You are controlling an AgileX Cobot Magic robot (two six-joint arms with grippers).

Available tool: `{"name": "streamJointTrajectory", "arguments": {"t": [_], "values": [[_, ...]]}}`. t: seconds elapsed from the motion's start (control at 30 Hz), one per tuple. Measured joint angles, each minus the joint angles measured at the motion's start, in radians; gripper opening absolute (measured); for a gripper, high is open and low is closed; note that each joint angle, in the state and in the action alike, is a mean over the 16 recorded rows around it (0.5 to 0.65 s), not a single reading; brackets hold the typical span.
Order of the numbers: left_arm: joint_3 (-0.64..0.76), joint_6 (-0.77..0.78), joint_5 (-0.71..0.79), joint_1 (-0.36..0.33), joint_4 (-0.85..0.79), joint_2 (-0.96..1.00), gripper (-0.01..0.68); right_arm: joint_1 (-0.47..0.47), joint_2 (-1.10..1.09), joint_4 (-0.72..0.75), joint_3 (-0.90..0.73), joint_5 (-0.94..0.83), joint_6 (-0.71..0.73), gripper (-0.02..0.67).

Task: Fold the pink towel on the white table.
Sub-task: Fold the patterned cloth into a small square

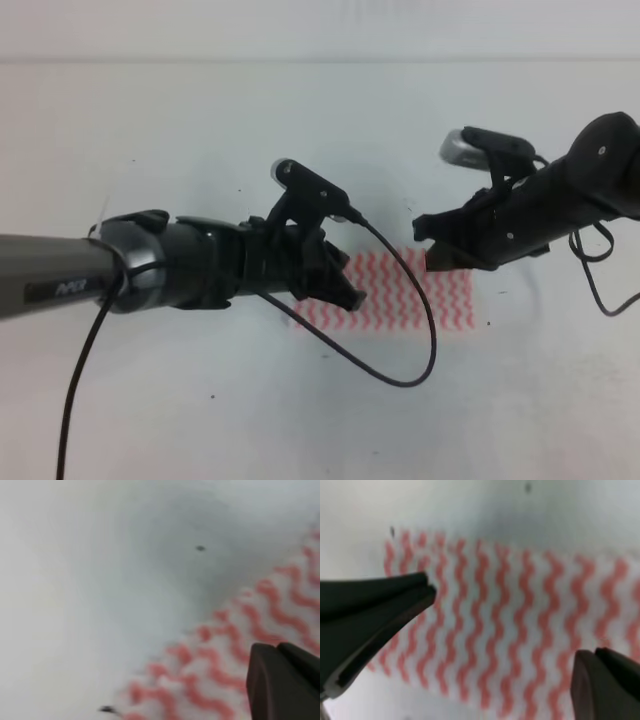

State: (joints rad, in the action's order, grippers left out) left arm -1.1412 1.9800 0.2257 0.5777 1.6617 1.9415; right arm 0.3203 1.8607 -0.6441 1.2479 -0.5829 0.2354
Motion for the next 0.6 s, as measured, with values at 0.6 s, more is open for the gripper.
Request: {"name": "streamJointTrajectory", "arguments": {"t": [0.6], "values": [[0.013,-0.182,0.044,0.000,-0.155,-0.003,-0.004,0.000,0.022,0.130,0.000,-0.188,-0.098,-0.017]]}}
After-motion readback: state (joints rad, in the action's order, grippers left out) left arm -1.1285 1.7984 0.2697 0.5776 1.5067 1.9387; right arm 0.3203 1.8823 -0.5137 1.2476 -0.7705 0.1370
